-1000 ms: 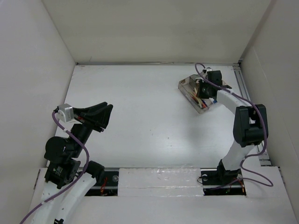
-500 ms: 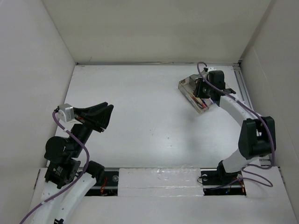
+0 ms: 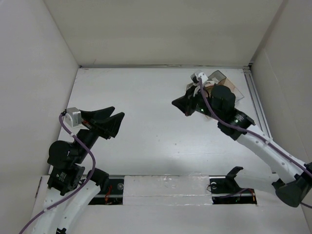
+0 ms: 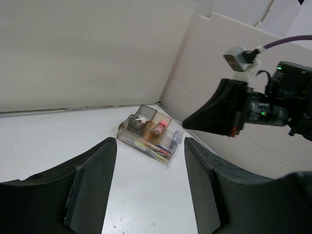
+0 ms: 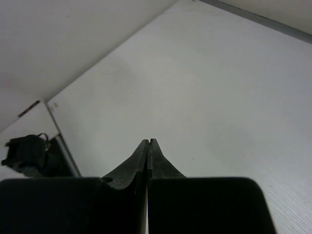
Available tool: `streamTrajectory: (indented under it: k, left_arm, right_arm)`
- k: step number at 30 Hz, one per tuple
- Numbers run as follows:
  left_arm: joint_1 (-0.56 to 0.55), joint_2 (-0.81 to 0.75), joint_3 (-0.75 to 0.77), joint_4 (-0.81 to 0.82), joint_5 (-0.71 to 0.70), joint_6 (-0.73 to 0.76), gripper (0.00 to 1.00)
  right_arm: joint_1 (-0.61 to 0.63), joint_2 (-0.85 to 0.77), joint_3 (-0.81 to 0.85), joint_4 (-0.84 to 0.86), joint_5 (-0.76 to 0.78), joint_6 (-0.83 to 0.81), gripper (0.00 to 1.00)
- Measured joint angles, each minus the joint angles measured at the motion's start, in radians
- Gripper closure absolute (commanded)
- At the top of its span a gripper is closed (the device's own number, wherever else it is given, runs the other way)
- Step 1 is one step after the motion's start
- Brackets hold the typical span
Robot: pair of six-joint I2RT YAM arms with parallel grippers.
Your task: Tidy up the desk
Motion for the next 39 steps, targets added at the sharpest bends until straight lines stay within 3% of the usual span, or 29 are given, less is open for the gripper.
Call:
streamTrajectory:
  k: [5,10,20,39]
  left_arm:
    - [0.0,0.0,0.0,0.002,0.002,0.0,0.41]
    - [0.0,0.0,0.0,0.003,0.002,0.0,0.41]
    - [0.0,0.0,0.0,0.004,0.0,0.003,0.42]
    - [0.0,0.0,0.0,0.006,0.013,0.012,0.44]
  right_arm:
    - [0.146,-0.101,-0.071,0.07,-0.023,-0.003,1.0]
    - [0.208,-0.063,-0.153,0.127,-0.057,-0.005,1.0]
    - [0.276,0.123,-0.201,0.177,-0.107,-0.005,1.0]
    - [0.33,-0.004,-0.2,0.177,-0.042,-0.024,0.99]
